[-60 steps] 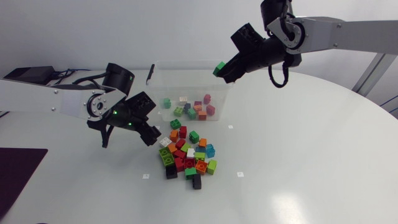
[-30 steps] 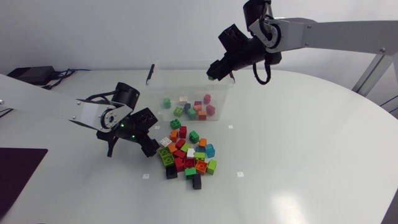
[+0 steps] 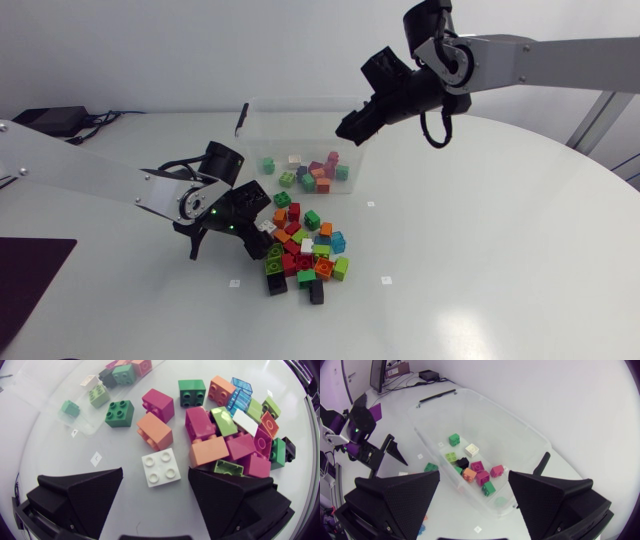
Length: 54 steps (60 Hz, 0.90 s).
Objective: Place the duplo bricks in the container
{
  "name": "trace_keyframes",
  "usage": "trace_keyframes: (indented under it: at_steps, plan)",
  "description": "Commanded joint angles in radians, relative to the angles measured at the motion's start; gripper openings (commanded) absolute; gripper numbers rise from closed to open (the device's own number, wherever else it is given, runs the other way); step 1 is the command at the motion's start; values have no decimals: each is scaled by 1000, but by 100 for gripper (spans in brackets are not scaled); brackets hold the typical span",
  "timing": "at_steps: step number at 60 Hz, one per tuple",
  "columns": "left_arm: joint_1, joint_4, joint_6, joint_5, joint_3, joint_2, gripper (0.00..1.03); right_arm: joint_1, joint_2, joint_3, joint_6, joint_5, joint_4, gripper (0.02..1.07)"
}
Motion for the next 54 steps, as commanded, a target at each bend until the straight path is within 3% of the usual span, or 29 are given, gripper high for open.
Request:
trace_keyframes:
  at_steps: [1, 16, 21, 29, 35, 54]
  plan:
    - [-2, 16, -43, 9, 12, 39, 91, -5, -77, -96, -1, 0, 15, 102]
    - [9, 28, -129, 7, 53, 94, 89, 14, -243, -308, -34, -2, 27, 102]
    - [15, 2, -152, 6, 74, 110, 82, 29, -295, -378, -61, -2, 27, 102]
    - [24, -38, -157, 7, 94, 120, 57, 52, -332, -455, -79, 9, 20, 102]
    - [35, -85, -158, 6, 108, 116, 30, 77, -318, -489, -80, 29, 1, 102]
    - [33, -170, -129, 6, 55, 10, 24, 163, -119, -437, 10, 96, -88, 102]
